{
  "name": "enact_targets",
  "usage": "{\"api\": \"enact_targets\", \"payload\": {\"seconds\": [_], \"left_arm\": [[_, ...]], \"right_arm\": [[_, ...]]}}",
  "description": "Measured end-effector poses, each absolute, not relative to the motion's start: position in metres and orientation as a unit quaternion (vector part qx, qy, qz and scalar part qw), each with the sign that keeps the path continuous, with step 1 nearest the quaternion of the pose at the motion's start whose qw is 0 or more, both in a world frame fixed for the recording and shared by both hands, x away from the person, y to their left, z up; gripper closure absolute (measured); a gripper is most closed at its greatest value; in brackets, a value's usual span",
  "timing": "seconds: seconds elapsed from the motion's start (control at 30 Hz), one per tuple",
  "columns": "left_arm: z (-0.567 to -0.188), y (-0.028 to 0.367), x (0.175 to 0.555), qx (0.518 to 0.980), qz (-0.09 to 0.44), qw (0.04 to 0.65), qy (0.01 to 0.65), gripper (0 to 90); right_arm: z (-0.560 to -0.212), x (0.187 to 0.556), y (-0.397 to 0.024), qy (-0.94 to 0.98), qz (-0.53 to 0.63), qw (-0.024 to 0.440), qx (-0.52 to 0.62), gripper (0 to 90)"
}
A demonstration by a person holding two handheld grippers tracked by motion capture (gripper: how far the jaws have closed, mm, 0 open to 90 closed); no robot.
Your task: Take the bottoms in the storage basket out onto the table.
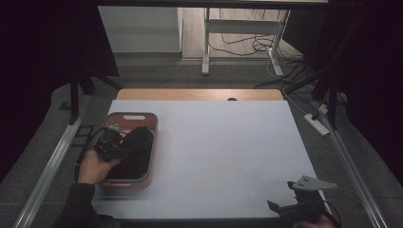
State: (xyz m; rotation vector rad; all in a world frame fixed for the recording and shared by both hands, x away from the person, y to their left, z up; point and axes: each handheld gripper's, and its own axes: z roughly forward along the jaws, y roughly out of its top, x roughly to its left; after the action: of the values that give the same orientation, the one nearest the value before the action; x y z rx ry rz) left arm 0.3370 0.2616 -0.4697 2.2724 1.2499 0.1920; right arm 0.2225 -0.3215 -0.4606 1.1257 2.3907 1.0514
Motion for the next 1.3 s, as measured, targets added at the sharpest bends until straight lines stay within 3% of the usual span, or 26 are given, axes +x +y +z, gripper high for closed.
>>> {"api": "enact_targets", "payload": {"seconds": [0.53, 1.3], "left_arm": [[-0.435, 0.281, 0.321, 0.796, 0.099, 0.369, 0.469, 68.6], [-0.402, 0.287, 0.309, 0.774, 0.120, 0.421, 0.457, 68.4]], "right_arm": [[-0.461, 0.222, -0.320, 0.834, 0.362, 0.150, 0.388, 0.0], [-0.460, 0.223, -0.320, 0.830, 0.369, 0.153, 0.389, 0.0]]}}
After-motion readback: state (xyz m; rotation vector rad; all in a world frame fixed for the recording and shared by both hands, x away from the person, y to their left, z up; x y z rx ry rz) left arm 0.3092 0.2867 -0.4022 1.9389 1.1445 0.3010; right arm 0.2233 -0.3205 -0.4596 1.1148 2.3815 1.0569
